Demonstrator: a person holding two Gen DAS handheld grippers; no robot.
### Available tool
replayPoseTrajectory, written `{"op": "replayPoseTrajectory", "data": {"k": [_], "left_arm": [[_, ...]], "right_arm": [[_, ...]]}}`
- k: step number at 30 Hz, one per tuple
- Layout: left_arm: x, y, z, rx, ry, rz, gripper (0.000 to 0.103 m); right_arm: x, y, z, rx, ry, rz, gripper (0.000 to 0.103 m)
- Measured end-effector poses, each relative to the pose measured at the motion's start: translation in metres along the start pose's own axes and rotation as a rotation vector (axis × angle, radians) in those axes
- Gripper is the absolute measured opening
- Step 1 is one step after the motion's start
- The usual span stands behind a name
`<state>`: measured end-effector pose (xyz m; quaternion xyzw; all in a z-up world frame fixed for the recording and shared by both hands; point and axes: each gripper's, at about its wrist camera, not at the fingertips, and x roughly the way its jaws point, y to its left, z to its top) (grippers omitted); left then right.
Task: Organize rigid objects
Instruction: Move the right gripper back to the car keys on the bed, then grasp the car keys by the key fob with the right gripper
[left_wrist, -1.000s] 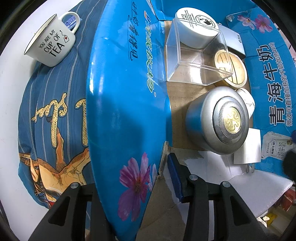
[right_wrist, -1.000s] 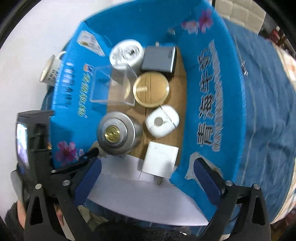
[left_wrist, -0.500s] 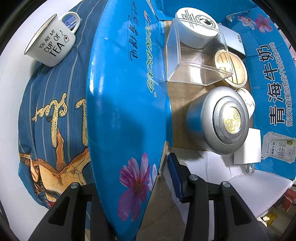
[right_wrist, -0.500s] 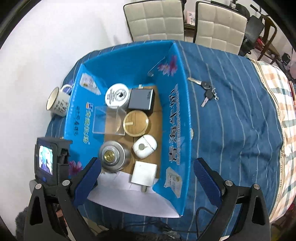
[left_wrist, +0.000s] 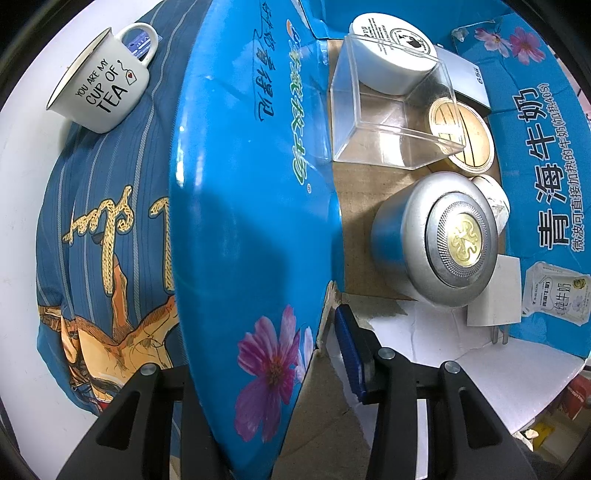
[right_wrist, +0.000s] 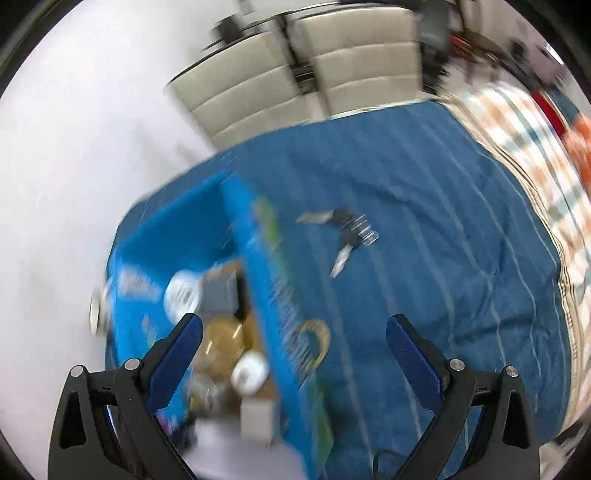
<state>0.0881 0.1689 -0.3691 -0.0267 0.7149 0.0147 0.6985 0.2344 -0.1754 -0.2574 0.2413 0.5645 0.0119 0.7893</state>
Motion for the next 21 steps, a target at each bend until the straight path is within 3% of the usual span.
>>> {"op": "replayPoseTrajectory", "data": {"k": [4, 7, 9, 14, 15, 19, 21], "left_arm": [[0.001, 0.003, 0.001, -0.005, 0.004, -0.006, 0.039], [0.003, 0.005, 0.002, -0.01, 0.011, -0.01, 0.04], [0.004, 0.006, 0.003, -0.012, 0.014, -0.009, 0.04], [0.006, 0.003, 0.005, -0.008, 0.017, -0.001, 0.04], [0.006, 0.003, 0.006, -0.008, 0.018, 0.0, 0.041], [0.007, 0.001, 0.008, -0.007, 0.02, 0.005, 0.041], [0.008, 0.0, 0.009, -0.008, 0.021, 0.007, 0.042]], "right_arm": [[0.043, -0.023, 0.036, 0.018, 0.01, -0.021, 0.098], [0.088, -0.018, 0.053, -0.048, 0.05, -0.069, 0.086], [0.111, -0.015, 0.059, -0.072, 0.065, -0.085, 0.072], [0.177, -0.017, 0.073, -0.089, 0.152, -0.213, 0.069], [0.182, -0.019, 0.074, -0.08, 0.166, -0.216, 0.062], [0.187, -0.016, 0.078, -0.076, 0.17, -0.228, 0.059], [0.185, -0.013, 0.076, -0.067, 0.176, -0.226, 0.029]]}}
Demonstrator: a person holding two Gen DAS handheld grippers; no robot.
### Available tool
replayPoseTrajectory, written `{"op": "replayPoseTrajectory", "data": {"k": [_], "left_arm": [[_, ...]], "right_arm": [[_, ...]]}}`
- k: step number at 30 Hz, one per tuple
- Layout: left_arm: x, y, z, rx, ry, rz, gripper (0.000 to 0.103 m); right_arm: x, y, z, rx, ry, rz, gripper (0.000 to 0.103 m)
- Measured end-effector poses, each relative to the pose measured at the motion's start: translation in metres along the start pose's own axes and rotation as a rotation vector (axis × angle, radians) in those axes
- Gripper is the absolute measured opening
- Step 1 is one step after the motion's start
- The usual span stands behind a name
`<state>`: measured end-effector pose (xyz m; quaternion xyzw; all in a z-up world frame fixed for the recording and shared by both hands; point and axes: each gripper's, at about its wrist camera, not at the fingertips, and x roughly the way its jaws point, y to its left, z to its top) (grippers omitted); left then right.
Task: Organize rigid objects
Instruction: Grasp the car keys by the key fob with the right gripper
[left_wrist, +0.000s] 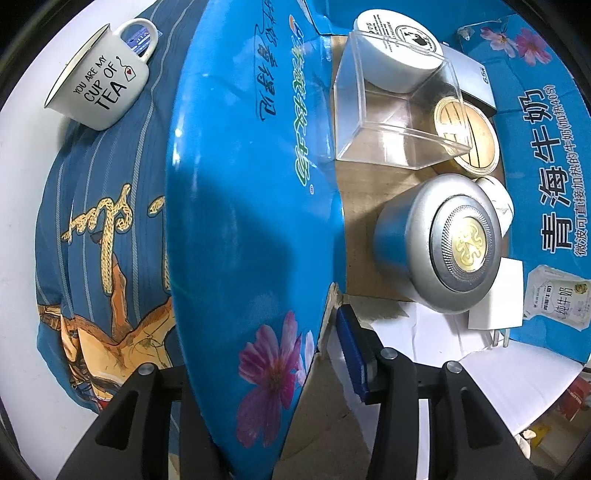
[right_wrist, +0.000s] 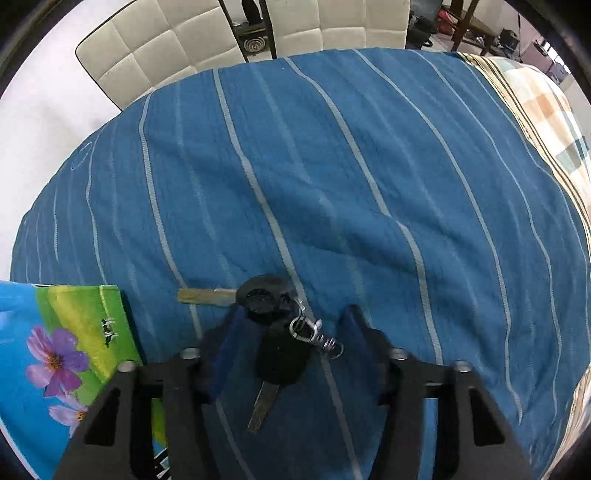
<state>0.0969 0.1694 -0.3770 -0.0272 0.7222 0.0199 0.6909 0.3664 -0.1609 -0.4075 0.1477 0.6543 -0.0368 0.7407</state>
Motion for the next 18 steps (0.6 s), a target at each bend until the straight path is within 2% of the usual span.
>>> {"op": "replayPoseTrajectory", "data": {"k": [6, 14, 17, 18], "left_arm": [[0.001, 0.001, 0.002, -0.004, 0.001, 0.004, 0.042], [0.001, 0.001, 0.001, -0.006, -0.001, 0.006, 0.043], [-0.001, 0.001, 0.0, -0.007, -0.004, 0.008, 0.043], [-0.001, 0.001, 0.0, -0.008, -0.003, 0.008, 0.043]], "right_arm": [[-0.012, -0.019, -0.023, 0.088, 0.042, 0.061, 0.02], [-0.032, -0.063, -0.085, 0.108, 0.109, 0.115, 0.019], [-0.036, -0.071, -0.106, 0.095, 0.181, 0.17, 0.019], [-0.038, -0.073, -0.11, 0.096, 0.203, 0.218, 0.019]]}}
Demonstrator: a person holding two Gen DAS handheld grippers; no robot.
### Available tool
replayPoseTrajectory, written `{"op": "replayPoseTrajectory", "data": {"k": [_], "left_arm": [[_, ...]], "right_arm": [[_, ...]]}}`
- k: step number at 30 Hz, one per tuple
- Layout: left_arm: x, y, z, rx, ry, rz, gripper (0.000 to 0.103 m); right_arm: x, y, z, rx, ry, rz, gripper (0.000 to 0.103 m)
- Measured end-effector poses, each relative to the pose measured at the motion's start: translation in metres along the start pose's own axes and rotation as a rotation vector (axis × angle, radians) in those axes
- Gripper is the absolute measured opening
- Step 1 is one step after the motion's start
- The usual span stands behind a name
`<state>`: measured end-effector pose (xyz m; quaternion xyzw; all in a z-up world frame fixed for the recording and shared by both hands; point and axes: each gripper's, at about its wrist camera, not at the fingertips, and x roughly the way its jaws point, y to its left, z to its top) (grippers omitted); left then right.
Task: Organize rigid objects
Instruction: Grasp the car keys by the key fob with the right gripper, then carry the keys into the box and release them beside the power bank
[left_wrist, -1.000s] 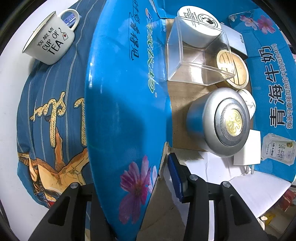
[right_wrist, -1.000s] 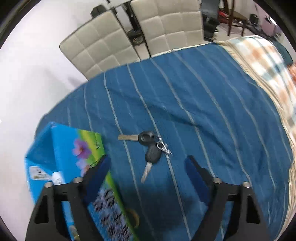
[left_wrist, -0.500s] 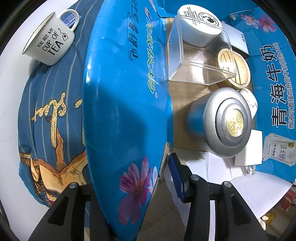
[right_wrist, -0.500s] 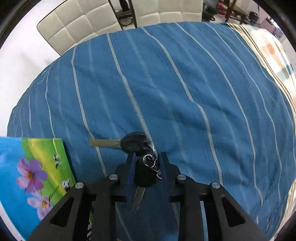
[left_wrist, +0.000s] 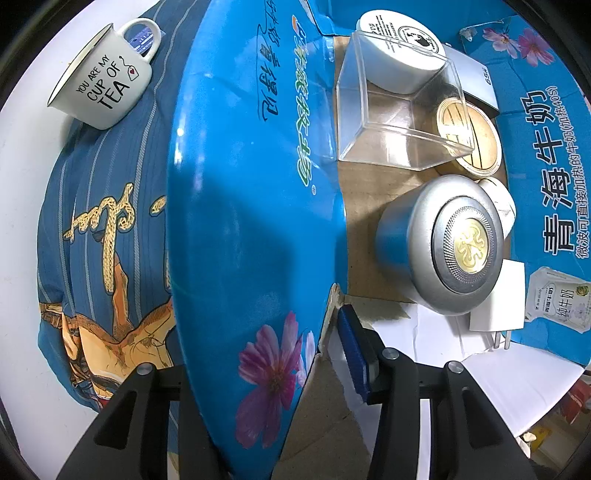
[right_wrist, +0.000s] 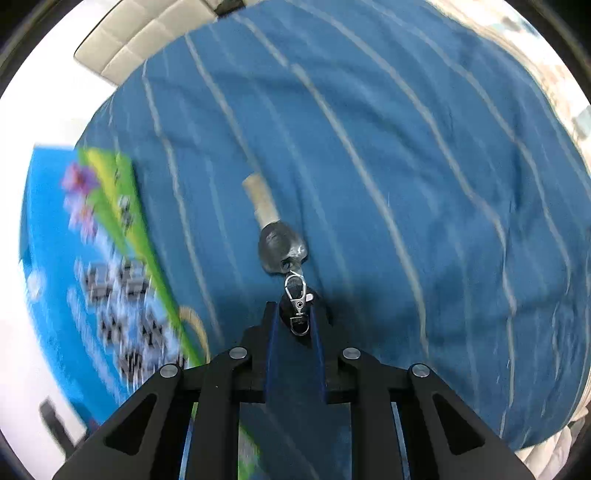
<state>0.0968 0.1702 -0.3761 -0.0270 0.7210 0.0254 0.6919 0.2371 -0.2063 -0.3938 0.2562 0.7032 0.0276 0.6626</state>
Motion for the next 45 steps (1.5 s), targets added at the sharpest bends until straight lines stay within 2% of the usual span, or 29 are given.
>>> {"op": "replayPoseTrajectory", "data": {"k": [2, 4, 6, 8, 11, 13, 15, 17, 19, 20, 23, 30, 33, 39, 45], "left_arm": [[0.0, 0.0, 0.0, 0.002, 0.001, 0.001, 0.043], [0.0, 0.001, 0.0, 0.003, 0.001, 0.001, 0.043], [0.0, 0.001, 0.0, 0.001, 0.001, 0.001, 0.043], [-0.001, 0.0, 0.0, 0.002, 0.0, 0.001, 0.043], [-0.001, 0.0, 0.0, 0.004, 0.0, 0.003, 0.043], [-0.001, 0.0, 0.0, 0.005, 0.0, 0.004, 0.043], [0.0, 0.0, 0.0, 0.002, 0.0, 0.003, 0.043], [0.0, 0.0, 0.0, 0.002, -0.001, 0.003, 0.043], [0.0, 0.001, 0.0, 0.001, 0.001, 0.003, 0.043], [-0.001, 0.001, 0.001, 0.0, 0.002, 0.003, 0.043], [-0.001, 0.0, 0.001, 0.005, 0.003, 0.003, 0.043], [-0.001, 0.001, 0.003, 0.004, 0.007, 0.014, 0.045], [-0.001, 0.001, 0.003, 0.007, 0.006, 0.014, 0.045], [-0.002, 0.0, 0.005, 0.011, 0.005, 0.017, 0.045], [-0.003, -0.004, 0.004, 0.013, 0.002, 0.019, 0.045]], "right_arm": [[-0.005, -0.005, -0.005, 0.006, 0.007, 0.033, 0.019], [-0.012, -0.008, -0.003, 0.01, -0.026, 0.012, 0.029], [-0.014, -0.008, 0.008, -0.004, -0.066, 0.01, 0.064], [-0.005, -0.006, 0.029, -0.022, -0.072, -0.003, 0.068], [0.018, 0.002, 0.035, -0.066, -0.05, -0.093, 0.068], [0.028, 0.008, 0.034, -0.09, -0.078, -0.158, 0.066], [0.03, 0.014, 0.029, -0.121, -0.113, -0.26, 0.035], [0.027, 0.014, 0.024, -0.105, -0.127, -0.245, 0.022], [0.019, 0.012, 0.017, -0.084, -0.142, -0.226, 0.019], [0.014, 0.01, 0.013, -0.082, -0.15, -0.224, 0.014], [-0.004, 0.016, -0.003, -0.096, -0.187, -0.21, 0.005], [-0.052, 0.058, -0.039, -0.179, -0.267, -0.148, 0.004], [-0.086, 0.077, -0.056, -0.215, -0.311, -0.128, 0.004], [-0.113, 0.117, -0.074, -0.314, -0.407, -0.213, 0.004], [-0.113, 0.135, -0.079, -0.348, -0.416, -0.222, 0.004]]}}
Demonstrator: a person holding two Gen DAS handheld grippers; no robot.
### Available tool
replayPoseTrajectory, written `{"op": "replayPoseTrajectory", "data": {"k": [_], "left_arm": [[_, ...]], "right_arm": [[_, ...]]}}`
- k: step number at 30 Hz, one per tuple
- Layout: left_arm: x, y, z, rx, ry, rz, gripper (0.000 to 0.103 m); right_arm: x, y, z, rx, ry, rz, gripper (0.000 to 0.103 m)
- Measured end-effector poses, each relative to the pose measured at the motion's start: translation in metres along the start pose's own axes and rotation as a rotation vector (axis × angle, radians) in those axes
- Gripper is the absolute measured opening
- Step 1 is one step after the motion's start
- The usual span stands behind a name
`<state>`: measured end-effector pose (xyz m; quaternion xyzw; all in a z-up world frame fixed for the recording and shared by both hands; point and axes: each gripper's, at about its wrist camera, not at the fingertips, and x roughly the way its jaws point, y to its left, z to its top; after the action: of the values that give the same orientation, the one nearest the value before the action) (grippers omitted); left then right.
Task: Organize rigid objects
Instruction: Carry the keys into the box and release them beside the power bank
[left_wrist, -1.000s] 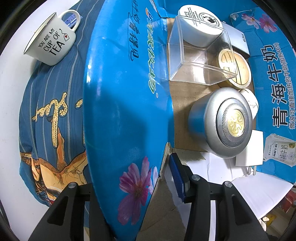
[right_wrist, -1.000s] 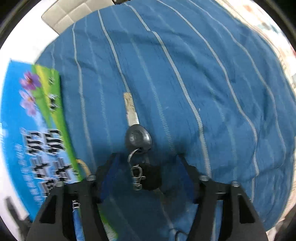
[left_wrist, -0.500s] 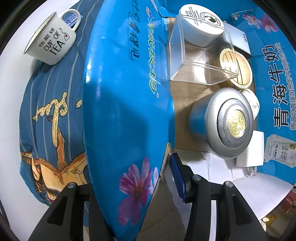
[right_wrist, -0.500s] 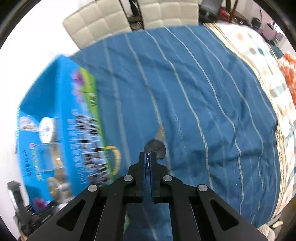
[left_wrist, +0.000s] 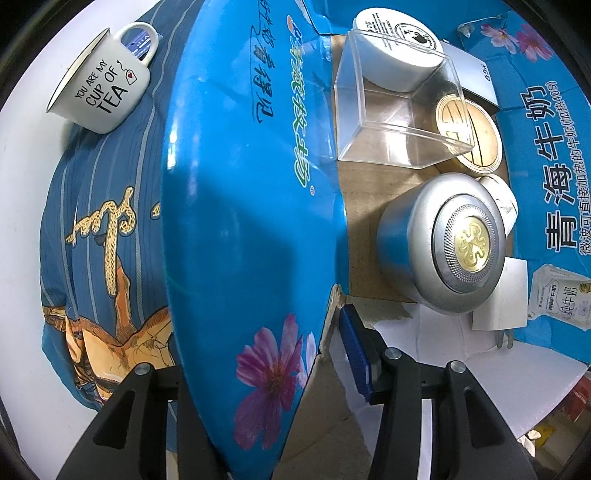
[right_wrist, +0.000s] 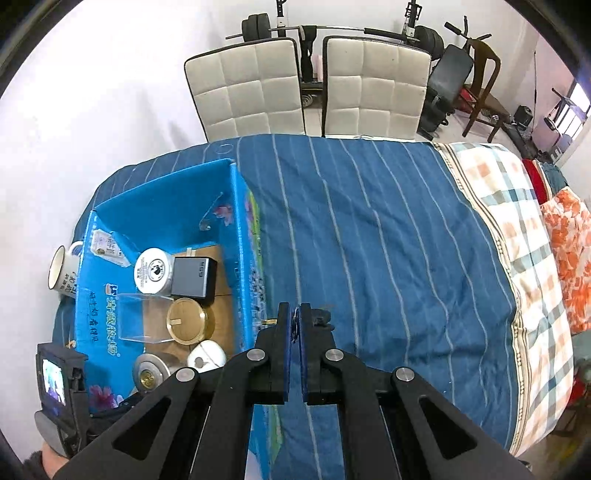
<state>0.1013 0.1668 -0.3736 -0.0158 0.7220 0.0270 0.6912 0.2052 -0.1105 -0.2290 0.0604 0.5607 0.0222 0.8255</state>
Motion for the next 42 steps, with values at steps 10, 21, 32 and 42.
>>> {"op": "replayPoseTrajectory", "data": {"k": [10, 21, 32, 42], "left_arm": [[-0.001, -0.003, -0.001, 0.004, -0.004, 0.001, 0.045], [-0.002, -0.007, 0.001, 0.003, 0.001, -0.003, 0.045], [0.001, -0.004, 0.005, -0.002, 0.003, -0.006, 0.045], [-0.001, -0.001, 0.007, -0.004, 0.003, -0.007, 0.045]], "right_arm": [[-0.009, 0.028, 0.002, -0.025, -0.009, 0.066, 0.004], [-0.003, 0.078, 0.01, -0.122, -0.03, 0.098, 0.004], [0.083, 0.104, -0.005, -0.181, 0.123, 0.041, 0.004], [0.112, 0.107, -0.007, -0.171, 0.19, 0.027, 0.004]]}}
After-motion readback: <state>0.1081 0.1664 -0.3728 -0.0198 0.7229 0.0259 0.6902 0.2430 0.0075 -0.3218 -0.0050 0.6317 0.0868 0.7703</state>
